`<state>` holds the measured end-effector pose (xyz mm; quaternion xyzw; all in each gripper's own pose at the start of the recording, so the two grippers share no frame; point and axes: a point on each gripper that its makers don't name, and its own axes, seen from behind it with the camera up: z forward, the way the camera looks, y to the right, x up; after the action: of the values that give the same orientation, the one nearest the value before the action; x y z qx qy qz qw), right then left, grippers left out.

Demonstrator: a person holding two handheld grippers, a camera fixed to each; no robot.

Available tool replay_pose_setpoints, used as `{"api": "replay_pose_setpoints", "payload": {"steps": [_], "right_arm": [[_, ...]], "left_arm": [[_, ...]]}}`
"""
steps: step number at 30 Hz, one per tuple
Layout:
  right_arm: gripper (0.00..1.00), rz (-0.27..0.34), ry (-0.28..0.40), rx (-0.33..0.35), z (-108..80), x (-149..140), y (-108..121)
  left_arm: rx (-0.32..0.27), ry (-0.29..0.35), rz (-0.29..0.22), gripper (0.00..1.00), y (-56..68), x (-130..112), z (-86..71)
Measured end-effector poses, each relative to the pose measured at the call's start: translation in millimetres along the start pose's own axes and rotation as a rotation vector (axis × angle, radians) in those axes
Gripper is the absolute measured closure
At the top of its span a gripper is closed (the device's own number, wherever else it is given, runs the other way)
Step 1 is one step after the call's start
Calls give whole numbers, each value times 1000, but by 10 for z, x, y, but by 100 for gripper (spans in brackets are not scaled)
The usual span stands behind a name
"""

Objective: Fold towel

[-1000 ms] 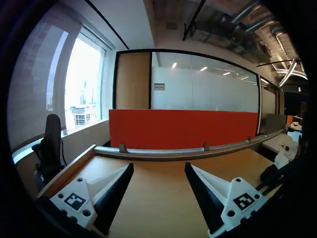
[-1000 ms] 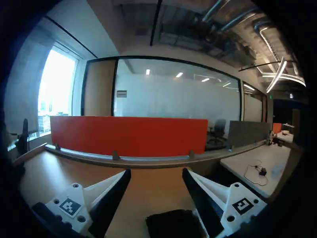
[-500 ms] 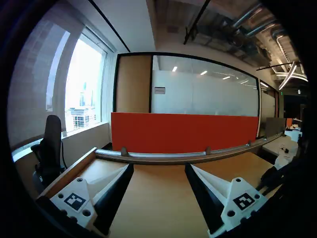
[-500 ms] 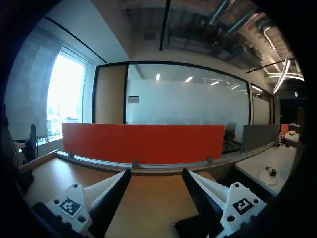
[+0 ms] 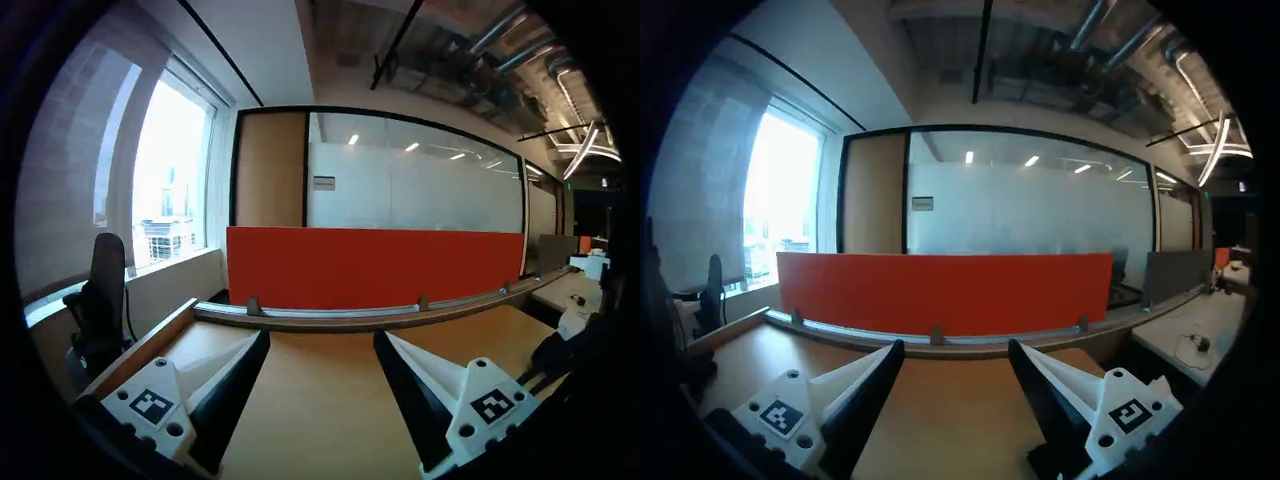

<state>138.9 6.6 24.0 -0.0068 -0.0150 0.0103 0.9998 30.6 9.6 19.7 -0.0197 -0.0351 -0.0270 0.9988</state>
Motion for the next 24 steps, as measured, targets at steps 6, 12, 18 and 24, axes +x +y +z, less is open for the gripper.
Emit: {"api": "replay_pose_setpoints", "payload": {"steps": [6,12,18,24], "right_arm": [[0,-11,0,-19,-11,16,-50],[0,-2,0,-40,-54,67,-76],[0,1,-12,-30,-135,34,-155],[0,11,-18,-25,-214,-5,-201]], "left_arm": [[15,15,-19,5,-45,-42,-14],[2,9,5,4,-19,-119,14],[-10,36,40,5,21,-197,-7],[0,46,86,5,13,-394,-77]]}}
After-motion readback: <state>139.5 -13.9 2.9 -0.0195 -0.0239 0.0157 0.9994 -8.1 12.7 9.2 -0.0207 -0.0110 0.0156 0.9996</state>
